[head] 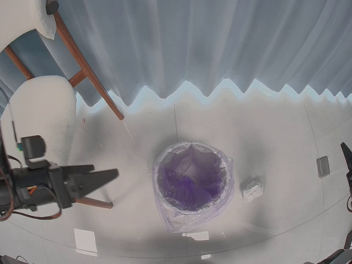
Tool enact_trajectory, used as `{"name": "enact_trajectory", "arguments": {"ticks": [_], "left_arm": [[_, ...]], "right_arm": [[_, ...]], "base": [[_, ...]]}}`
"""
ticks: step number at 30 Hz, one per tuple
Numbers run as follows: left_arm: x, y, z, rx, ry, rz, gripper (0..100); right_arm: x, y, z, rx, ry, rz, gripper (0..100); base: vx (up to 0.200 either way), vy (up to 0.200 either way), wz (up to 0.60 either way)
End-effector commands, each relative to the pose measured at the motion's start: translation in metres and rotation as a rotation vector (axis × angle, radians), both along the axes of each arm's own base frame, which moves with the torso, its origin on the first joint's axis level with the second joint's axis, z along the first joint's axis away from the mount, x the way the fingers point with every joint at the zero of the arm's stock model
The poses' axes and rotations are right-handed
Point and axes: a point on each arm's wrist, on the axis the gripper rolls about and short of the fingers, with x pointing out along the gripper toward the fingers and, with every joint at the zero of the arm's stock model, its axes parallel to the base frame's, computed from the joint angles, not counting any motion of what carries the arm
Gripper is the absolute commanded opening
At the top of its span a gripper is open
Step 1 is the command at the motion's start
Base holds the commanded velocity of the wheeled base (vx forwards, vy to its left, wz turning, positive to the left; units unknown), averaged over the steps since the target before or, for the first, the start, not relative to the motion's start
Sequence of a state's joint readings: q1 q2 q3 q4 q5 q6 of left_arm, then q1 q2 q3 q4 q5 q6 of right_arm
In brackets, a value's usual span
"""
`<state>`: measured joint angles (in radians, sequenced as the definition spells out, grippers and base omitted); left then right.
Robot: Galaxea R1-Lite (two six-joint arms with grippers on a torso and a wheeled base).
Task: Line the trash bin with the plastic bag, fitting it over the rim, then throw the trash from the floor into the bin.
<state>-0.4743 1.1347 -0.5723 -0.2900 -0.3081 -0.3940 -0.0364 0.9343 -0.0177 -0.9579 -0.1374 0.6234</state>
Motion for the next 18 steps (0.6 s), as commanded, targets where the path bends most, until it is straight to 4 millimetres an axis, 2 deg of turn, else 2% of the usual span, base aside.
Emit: {"name": "enact_trajectory", "arguments": {"ticks": [1, 3, 5, 6, 8, 18], "left_arm": [[0.035, -0.042, -0.057, 0.111, 0.281, -0.127, 100], [0.030, -0.041, -0.069, 0.157, 0.301, -0.150, 100], [0.030, -0.041, -0.069, 0.157, 0.301, -0.150, 100], [0.023, -0.036, -0.093, 0.277, 0.315, -0.174, 100], [0.023, -0.034, -0.108, 0.368, 0.326, -0.135, 100], [0.038, -0.044, -0.140, 0.490, 0.401, -0.063, 100]], "right_arm": [[-0.004, 0.001, -0.004, 0.003, 0.012, 0.010, 100], [-0.004, 0.001, -0.005, 0.001, 0.021, 0.013, 100], [-0.004, 0.001, -0.005, 0.001, 0.021, 0.013, 100], [-0.005, 0.001, -0.007, -0.003, 0.039, 0.033, 100], [-0.005, 0.001, -0.008, -0.002, 0.051, 0.039, 100], [-0.005, 0.001, -0.012, -0.029, 0.089, 0.047, 100]], "base": [[0.000, 0.000, 0.00], [0.000, 0.000, 0.00], [0.000, 0.000, 0.00], [0.000, 0.000, 0.00], [0.000, 0.000, 0.00], [0.000, 0.000, 0.00]]}}
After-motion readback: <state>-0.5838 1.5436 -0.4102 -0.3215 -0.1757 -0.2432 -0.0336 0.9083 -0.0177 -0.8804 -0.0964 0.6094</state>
